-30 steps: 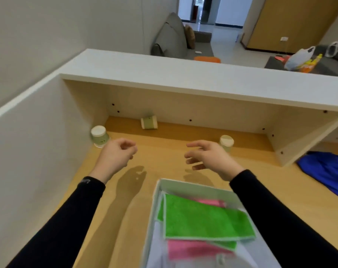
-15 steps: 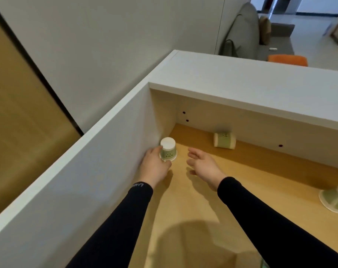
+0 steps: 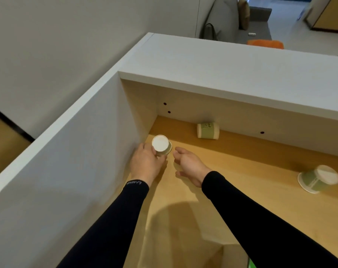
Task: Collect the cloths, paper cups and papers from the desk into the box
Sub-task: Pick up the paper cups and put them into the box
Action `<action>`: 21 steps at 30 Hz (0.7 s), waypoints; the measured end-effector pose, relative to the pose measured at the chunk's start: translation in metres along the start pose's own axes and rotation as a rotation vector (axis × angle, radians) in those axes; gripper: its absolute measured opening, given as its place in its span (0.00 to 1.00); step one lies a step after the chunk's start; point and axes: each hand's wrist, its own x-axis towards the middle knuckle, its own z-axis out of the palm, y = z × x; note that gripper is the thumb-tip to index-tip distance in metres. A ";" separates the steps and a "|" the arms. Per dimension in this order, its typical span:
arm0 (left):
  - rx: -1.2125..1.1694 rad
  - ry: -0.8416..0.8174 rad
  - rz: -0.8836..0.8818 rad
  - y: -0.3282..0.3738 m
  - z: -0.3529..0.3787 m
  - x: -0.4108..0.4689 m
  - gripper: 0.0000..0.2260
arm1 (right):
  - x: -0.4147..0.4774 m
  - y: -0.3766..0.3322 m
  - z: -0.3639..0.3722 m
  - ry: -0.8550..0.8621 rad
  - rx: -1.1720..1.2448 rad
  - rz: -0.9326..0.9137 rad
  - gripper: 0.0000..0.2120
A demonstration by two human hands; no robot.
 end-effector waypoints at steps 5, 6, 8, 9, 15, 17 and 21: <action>0.127 -0.165 0.165 0.002 0.007 0.014 0.38 | -0.014 -0.002 -0.010 0.012 -0.026 0.035 0.24; 0.154 -0.176 0.185 0.005 0.008 0.023 0.39 | -0.019 -0.002 -0.013 0.010 -0.028 0.031 0.24; 0.158 -0.171 0.160 0.015 0.011 0.042 0.39 | -0.030 -0.002 -0.021 0.012 -0.019 0.012 0.24; 0.159 -0.174 0.137 0.019 0.011 0.052 0.38 | -0.034 -0.002 -0.026 0.016 -0.005 0.006 0.24; 0.229 -0.243 0.256 0.035 0.018 0.052 0.21 | -0.042 0.007 -0.053 0.062 0.109 0.016 0.25; 0.173 -0.155 0.278 0.037 0.021 0.038 0.10 | -0.045 0.014 -0.054 0.098 0.119 0.055 0.24; -0.407 -0.257 0.146 0.054 0.008 -0.001 0.20 | -0.060 0.023 -0.057 0.128 0.132 0.043 0.22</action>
